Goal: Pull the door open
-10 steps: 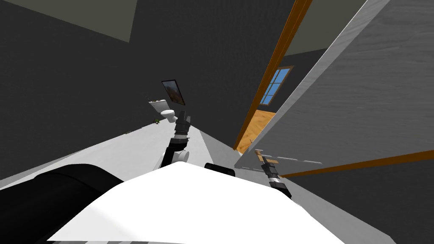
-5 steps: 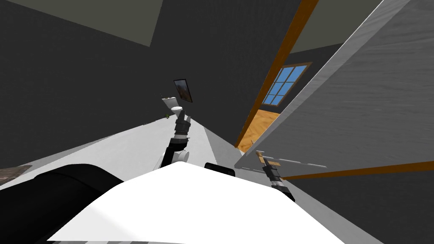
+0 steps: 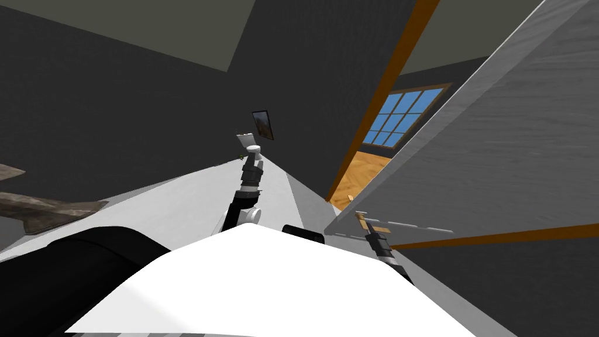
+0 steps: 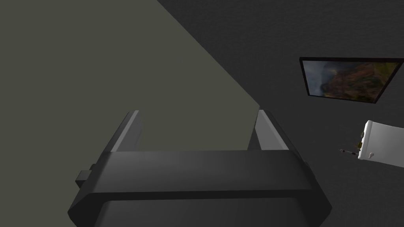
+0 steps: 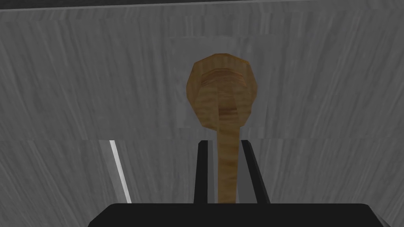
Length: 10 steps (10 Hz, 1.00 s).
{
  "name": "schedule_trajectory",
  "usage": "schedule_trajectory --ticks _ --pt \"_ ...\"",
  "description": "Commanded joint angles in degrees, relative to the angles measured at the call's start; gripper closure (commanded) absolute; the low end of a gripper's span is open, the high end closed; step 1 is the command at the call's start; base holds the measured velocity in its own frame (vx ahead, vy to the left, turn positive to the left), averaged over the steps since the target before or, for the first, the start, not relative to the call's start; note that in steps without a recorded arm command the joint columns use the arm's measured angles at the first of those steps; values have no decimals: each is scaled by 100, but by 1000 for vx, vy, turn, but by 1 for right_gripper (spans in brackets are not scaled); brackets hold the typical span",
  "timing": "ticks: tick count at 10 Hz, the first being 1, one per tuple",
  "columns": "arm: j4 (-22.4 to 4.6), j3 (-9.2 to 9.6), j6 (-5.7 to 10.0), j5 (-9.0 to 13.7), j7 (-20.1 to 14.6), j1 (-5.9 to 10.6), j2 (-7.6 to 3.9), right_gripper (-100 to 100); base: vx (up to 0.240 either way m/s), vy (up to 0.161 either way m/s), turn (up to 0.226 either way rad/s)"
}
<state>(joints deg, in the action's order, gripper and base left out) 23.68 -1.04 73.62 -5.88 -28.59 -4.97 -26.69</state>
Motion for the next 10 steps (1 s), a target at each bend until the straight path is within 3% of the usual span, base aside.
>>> schedule_trajectory --ticks 1,10 --pt "0 0 0 0 0 0 0 100 -90 -30 34" --pt "-161 -1 208 -24 -23 -3 -39 100 -204 -85 176"
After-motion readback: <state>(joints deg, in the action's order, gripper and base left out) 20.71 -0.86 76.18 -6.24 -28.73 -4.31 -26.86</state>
